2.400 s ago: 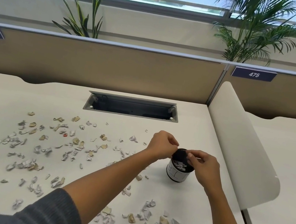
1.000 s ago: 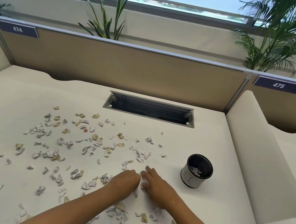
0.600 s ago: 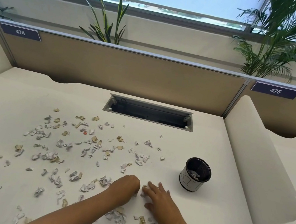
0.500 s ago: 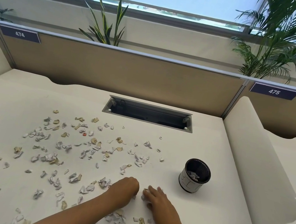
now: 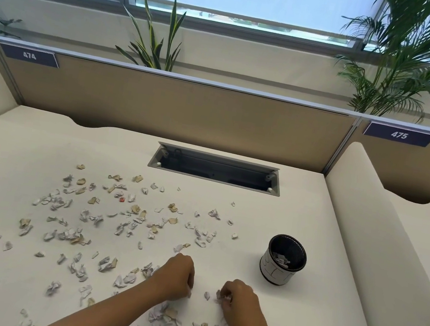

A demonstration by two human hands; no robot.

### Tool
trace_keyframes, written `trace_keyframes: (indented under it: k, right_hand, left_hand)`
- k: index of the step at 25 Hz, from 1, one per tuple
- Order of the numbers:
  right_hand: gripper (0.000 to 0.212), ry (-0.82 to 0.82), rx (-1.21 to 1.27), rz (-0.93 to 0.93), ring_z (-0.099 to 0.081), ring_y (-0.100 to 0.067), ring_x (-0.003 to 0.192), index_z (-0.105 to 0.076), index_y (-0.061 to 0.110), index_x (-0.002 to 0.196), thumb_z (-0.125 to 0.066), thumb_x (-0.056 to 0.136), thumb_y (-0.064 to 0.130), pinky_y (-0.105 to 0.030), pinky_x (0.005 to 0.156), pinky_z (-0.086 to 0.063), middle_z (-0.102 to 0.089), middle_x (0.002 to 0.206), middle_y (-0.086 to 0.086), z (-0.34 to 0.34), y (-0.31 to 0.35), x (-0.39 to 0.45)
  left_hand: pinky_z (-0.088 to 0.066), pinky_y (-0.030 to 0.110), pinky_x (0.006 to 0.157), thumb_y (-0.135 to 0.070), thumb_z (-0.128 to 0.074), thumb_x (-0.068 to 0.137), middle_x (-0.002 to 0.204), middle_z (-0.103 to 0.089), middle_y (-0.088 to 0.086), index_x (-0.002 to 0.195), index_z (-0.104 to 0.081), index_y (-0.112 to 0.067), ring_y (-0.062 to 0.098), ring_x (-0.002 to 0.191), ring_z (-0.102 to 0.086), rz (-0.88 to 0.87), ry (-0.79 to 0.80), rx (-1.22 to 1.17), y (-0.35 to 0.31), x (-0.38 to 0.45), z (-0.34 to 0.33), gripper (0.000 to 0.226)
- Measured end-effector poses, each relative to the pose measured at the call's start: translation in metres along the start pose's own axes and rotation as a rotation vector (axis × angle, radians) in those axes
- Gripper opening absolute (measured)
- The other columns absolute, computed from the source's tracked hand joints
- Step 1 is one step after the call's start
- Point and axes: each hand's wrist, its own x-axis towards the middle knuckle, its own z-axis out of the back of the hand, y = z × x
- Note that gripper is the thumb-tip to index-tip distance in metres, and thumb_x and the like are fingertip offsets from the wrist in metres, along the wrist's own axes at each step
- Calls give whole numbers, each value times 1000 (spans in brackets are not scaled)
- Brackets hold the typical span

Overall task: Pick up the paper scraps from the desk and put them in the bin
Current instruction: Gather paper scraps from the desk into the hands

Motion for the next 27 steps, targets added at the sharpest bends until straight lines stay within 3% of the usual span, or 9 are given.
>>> trace_keyframes:
  k: [4, 7, 10, 13, 17, 21, 27]
  right_hand:
    - [14, -107, 346, -87, -66, 0, 73, -72, 27, 77, -71, 87, 18, -12, 67, -50, -72, 83, 12, 54, 0, 6]
    - [14, -318, 476, -148, -67, 3, 72, -73, 25, 79, -76, 83, 12, -6, 66, -46, -74, 81, 15, 102, -20, 9]
    - [11, -450, 426, -234, -68, -9, 81, -72, 24, 82, -74, 85, 13, -19, 70, -48, -72, 85, 7, 129, -44, 10]
    - [8, -467, 408, -281, -68, -16, 88, -71, 21, 86, -71, 88, 14, -26, 72, -49, -71, 92, 1, 130, -58, 14]
    - [11, -430, 476, -273, -68, -12, 96, -72, 20, 97, -72, 88, 13, -20, 73, -47, -71, 99, 4, 117, -65, 18]
    - [26, -436, 512, -243, -66, -10, 102, -70, 21, 106, -64, 91, 0, -20, 80, -46, -70, 108, 5, 108, -70, 16]
    - [32, -495, 574, -265, -65, 4, 103, -69, 29, 103, -60, 92, 0, -7, 68, -49, -71, 108, 10, 102, -71, 2]
  left_hand:
    - [-44, 15, 61, -5, -75, 73, 86, -76, 9, 82, -78, -7, 19, 81, -71, 38, 4, -45, 0, -1, 2, 10]
    - [-46, 16, 62, -7, -78, 73, 86, -76, 10, 83, -79, -8, 20, 82, -71, 59, 7, -67, 0, 1, 6, 10]
    - [-50, 18, 63, -6, -76, 74, 86, -76, 11, 85, -79, -8, 19, 79, -71, 72, 5, -85, 1, 2, 12, 11]
    - [-44, 10, 58, -5, -72, 75, 88, -77, 9, 86, -79, -8, 14, 76, -69, 60, -36, -128, -1, 1, 19, 14]
    - [-39, 5, 47, -6, -71, 75, 85, -76, 7, 83, -80, -10, 1, 58, -59, 29, -71, -229, -15, -1, 30, 13]
    - [-54, 19, 56, -2, -68, 73, 78, -76, 10, 80, -79, -10, 10, 60, -67, -16, -72, -385, -45, 1, 43, 16]
    - [-47, 16, 48, -4, -70, 76, 75, -75, 11, 80, -78, -10, 16, 71, -73, -94, -31, -533, -117, 14, 56, 11]
